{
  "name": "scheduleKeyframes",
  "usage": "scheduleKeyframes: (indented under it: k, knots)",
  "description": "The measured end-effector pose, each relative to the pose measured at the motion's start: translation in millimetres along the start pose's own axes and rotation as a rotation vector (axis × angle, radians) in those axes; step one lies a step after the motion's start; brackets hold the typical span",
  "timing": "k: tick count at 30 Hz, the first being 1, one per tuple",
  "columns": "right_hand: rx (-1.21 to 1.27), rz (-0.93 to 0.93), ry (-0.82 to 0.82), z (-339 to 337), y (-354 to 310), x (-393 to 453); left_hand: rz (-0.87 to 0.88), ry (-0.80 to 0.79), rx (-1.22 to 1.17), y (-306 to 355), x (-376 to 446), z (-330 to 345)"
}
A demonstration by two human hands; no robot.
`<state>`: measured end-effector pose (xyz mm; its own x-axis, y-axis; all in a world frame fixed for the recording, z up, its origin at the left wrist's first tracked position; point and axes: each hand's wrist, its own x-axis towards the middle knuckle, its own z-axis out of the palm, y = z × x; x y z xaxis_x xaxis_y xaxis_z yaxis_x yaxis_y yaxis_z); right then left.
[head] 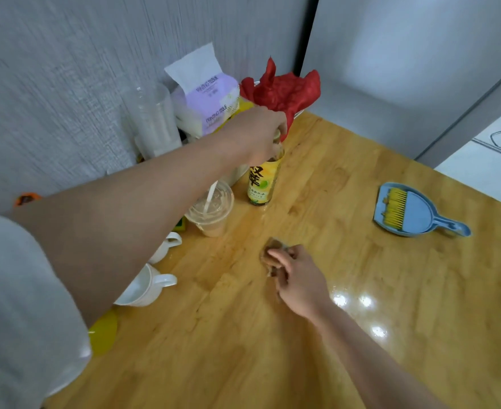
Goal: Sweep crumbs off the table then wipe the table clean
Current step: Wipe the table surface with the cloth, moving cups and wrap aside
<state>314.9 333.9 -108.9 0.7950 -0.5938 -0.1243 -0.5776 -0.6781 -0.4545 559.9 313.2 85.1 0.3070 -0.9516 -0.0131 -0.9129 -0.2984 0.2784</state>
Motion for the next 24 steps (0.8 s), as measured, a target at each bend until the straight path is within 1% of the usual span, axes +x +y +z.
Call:
scheduleKeyframes:
  k: [2, 3, 4, 5, 6, 7, 8, 9, 10, 11, 12, 13, 15, 17, 18, 19, 20, 22, 23, 24]
  knots:
    - [-0.015, -0.183, -0.101, 9.2, -26.9, -6.7, -0.024, -0.017, -0.008, -0.3, -9.3, -2.4]
    - [-0.002, -0.243, -0.16, 8.2, -33.5, -6.4, -0.047, -0.02, -0.016, -1.3, -18.2, -4.8]
    - [0.027, -0.245, -0.198, 5.0, -33.2, -1.4, -0.075, 0.004, -0.026, -3.1, -29.9, -7.1]
    - [0.057, -0.202, -0.2, 1.6, -28.0, 6.4, -0.109, 0.064, -0.053, -5.7, -43.7, -9.9]
    - [0.072, -0.125, -0.167, -1.5, -19.9, 14.8, -0.152, 0.148, -0.094, -9.0, -60.6, -13.1]
    - [0.082, -0.018, -0.106, -5.4, -12.3, 22.9, -0.209, 0.224, -0.133, -13.6, -79.6, -14.8]
    - [0.095, 0.105, -0.035, -8.1, -6.8, 30.2, -0.275, 0.266, -0.155, -19.0, -99.2, -14.4]
    - [0.104, 0.211, 0.021, -7.9, -6.7, 34.1, -0.352, 0.26, -0.172, -25.4, -120.1, -10.6]
    - [0.088, 0.27, 0.063, -6.0, -9.4, 36.6, -0.429, 0.222, -0.2, -30.7, -137.5, -3.8]
    - [0.061, 0.272, 0.08, -2.1, -16.2, 35.4, -0.501, 0.172, -0.245, -35.6, -152.8, 5.6]
    - [0.037, 0.226, 0.072, 2.3, -25.2, 31.6, -0.557, 0.122, -0.293, -38.6, -164.8, 15.6]
    - [0.025, 0.14, 0.045, 6.2, -35.5, 26.1, -0.59, 0.074, -0.325, -40.2, -171.8, 25.3]
    - [0.035, -0.097, -0.054, 13.7, -47.8, 13.2, -0.593, 0.0, -0.326, -40.4, -174.8, 43.4]
    - [0.033, -0.266, -0.156, 15.0, -46.2, 8.5, -0.568, -0.002, -0.293, -41.7, -165.1, 56.3]
    - [0.032, -0.286, -0.18, 14.9, -41.6, 11.1, -0.566, 0.002, -0.288, -43.7, -159.7, 62.2]
    - [0.05, -0.245, -0.175, 12.5, -35.9, 15.9, -0.566, 0.006, -0.291, -45.8, -152.1, 66.1]
    - [0.079, -0.165, -0.141, 11.4, -30.2, 21.1, -0.567, 0.004, -0.3, -48.7, -145.1, 70.2]
    - [0.116, 0.011, -0.017, 12.3, -23.2, 31.5, -0.557, 0.0, -0.305, -53.2, -134.2, 76.5]
    - [0.081, 0.057, 0.025, 14.1, -23.9, 33.0, -0.544, 0.005, -0.292, -54.1, -131.0, 78.6]
    - [0.017, 0.05, 0.048, 16.7, -26.1, 33.3, -0.531, 0.02, -0.278, -56.7, -129.0, 81.0]
